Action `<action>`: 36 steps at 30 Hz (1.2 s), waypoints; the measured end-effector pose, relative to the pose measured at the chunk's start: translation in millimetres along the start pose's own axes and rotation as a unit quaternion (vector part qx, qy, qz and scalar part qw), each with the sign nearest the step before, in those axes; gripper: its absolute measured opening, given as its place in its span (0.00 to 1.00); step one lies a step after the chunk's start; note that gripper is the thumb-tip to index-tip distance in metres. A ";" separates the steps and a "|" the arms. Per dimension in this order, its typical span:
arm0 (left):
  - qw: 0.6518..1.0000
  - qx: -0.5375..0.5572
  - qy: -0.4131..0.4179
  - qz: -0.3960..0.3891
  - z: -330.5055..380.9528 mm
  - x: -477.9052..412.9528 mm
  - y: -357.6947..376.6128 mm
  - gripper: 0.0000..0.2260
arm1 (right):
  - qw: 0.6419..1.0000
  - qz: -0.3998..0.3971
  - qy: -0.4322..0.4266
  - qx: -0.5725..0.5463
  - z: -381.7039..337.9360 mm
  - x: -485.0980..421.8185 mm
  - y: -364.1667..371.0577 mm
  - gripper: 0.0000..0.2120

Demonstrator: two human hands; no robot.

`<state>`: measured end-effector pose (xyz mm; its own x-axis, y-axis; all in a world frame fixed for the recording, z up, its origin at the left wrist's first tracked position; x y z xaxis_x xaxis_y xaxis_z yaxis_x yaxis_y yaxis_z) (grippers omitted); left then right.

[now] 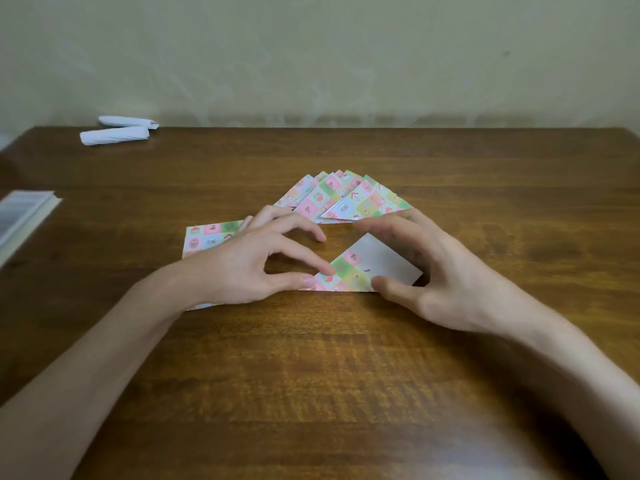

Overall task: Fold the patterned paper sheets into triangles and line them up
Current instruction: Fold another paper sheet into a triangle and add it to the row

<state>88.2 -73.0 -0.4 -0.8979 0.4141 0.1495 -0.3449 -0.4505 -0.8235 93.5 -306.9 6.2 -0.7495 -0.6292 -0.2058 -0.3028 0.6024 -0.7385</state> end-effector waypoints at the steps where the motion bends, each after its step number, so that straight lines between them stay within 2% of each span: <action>1: 1.000 0.000 0.004 0.002 0.0 0.3 0.5 0.11 | 0.999 0.026 -0.004 0.024 -4.4 -0.2 2.9 0.24; 4: 1.000 -0.003 0.013 0.007 0.4 0.6 1.9 0.12 | 0.993 0.079 0.023 0.083 -11.2 0.3 9.8 0.08; 8: 1.000 -0.005 0.015 0.010 0.5 0.5 2.6 0.12 | 0.993 0.037 0.062 0.090 -6.5 -0.1 17.9 0.05; 12: 0.999 -0.009 0.028 0.019 1.3 0.8 4.2 0.13 | 0.995 0.022 0.059 0.076 -4.7 -0.4 22.9 0.10; 16: 0.999 -0.006 0.030 0.024 1.9 0.6 3.2 0.12 | 0.991 0.044 0.104 0.065 -6.6 -2.3 30.8 0.21; 21: 0.999 -0.001 0.029 0.019 1.3 1.6 3.9 0.12 | 0.985 0.050 0.138 0.087 -13.8 -8.3 38.8 0.26; 31: 0.999 0.000 0.030 0.017 -1.4 1.1 3.9 0.14 | 0.973 0.029 0.194 0.122 -15.5 -16.1 46.7 0.29; 36: 1.000 0.005 0.022 0.014 -0.6 1.0 3.3 0.12 | 0.975 0.013 0.195 0.105 -16.9 -15.4 42.6 0.25</action>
<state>86.3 -73.7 -3.3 -0.8947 0.4348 0.1022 -0.3223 -0.4699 -0.8218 82.2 -263.2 -11.3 -0.9347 -0.3553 0.0045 -0.1850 0.4757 -0.8599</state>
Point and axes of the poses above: each hand's wrist, its own x-axis away from the middle knuckle, its own y-axis out of the palm, z = x × y, the point moved 5 cm from there along -x, towards the middle knuckle, and after that the axes turned 8 degrees about -y, right-handed, at the moved point
